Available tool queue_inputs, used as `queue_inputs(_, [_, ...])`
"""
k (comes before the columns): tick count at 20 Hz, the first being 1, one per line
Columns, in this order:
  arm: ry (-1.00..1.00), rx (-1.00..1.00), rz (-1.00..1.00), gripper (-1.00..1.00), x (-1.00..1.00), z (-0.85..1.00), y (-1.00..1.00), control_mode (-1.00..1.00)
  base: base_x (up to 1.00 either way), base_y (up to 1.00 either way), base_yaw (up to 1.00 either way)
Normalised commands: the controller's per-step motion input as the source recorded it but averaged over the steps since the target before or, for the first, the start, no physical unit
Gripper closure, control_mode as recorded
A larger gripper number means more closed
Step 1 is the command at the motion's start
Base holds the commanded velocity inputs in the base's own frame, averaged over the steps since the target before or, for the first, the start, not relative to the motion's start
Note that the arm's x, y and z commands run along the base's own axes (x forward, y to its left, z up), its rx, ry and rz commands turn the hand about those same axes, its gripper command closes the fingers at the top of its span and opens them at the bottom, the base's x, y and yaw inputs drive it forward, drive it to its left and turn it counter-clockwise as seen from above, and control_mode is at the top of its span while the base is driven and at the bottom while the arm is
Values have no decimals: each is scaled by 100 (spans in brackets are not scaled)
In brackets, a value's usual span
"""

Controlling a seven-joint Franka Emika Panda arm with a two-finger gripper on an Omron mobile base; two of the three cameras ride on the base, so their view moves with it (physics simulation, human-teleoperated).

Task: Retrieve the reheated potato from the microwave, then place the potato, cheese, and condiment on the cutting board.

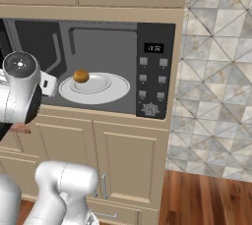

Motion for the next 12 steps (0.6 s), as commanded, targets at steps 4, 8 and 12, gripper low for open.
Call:
queue_inputs(4, [0,-12,-11,-100,67,-9,-33,-100,0,0,0])
queue_inputs(8, [0,-9,-3,-100,78,-12,-34,-100,0,0,0])
queue_inputs(12, [0,-13,0,-100,79,-13,-23,-100,0,0,0])
